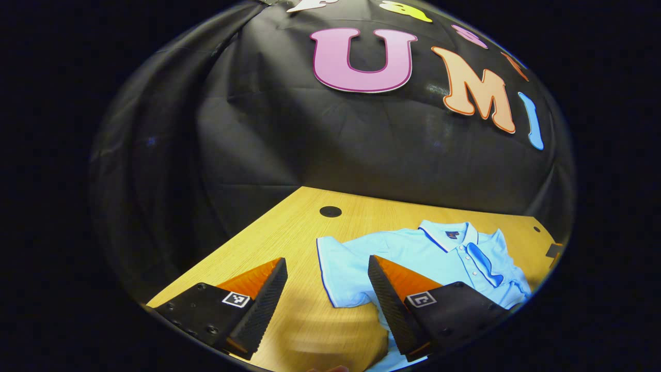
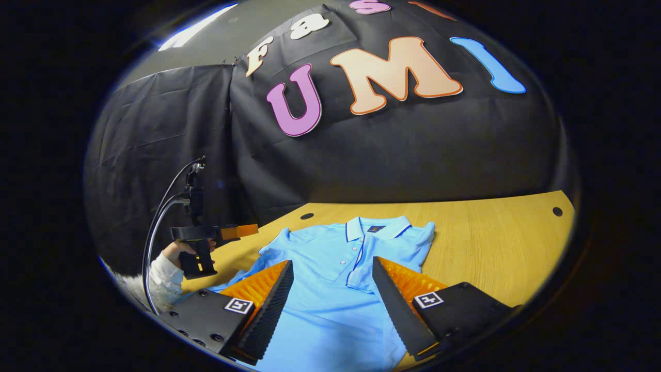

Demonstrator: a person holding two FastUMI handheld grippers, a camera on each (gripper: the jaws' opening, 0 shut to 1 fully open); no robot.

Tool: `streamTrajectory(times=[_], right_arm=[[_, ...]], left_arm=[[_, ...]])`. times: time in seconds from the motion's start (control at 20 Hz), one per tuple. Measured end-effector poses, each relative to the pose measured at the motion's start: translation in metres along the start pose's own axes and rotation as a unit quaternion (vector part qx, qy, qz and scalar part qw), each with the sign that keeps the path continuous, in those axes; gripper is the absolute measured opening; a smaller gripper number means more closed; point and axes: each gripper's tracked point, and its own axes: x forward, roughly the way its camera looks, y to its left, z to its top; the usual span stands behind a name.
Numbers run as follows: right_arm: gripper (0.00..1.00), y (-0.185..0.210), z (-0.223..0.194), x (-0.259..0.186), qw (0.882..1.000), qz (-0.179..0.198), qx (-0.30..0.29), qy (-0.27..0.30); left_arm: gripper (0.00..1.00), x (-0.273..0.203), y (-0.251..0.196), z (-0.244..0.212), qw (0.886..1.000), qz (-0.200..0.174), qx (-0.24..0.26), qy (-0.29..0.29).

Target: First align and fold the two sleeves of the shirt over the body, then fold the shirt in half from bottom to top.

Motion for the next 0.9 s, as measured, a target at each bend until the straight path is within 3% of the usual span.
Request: streamTrajectory(times=[0.2, 0.35, 0.5, 0.65, 0.7, 0.9], right_arm=[[0.97, -0.013, 0.013, -0.017, 1.0, -0.01, 0.014, -0.023], [0.97, -0.018, 0.027, -0.027, 0.998, -0.012, 0.03, -0.047], [0.97, -0.02, 0.033, -0.034, 0.998, -0.014, 0.028, -0.058], [0.92, -0.019, 0.035, -0.039, 0.998, -0.011, 0.027, -0.061], [0.97, -0.018, 0.035, -0.039, 0.998, -0.008, 0.03, -0.06], [0.97, -0.023, 0.03, -0.04, 0.998, -0.009, 0.04, -0.051]], left_arm=[[0.93, 0.028, -0.007, -0.008, 0.998, -0.007, 0.02, 0.063], [0.93, 0.045, -0.008, -0.017, 0.994, -0.011, 0.003, 0.108], [0.94, 0.059, 0.001, -0.031, 0.989, 0.01, 0.011, 0.148], [0.93, 0.064, 0.005, -0.045, 0.984, 0.019, 0.037, 0.175], [0.92, 0.064, 0.006, -0.049, 0.982, 0.021, 0.04, 0.182], [0.87, 0.066, 0.011, -0.058, 0.98, 0.028, 0.037, 0.194]])
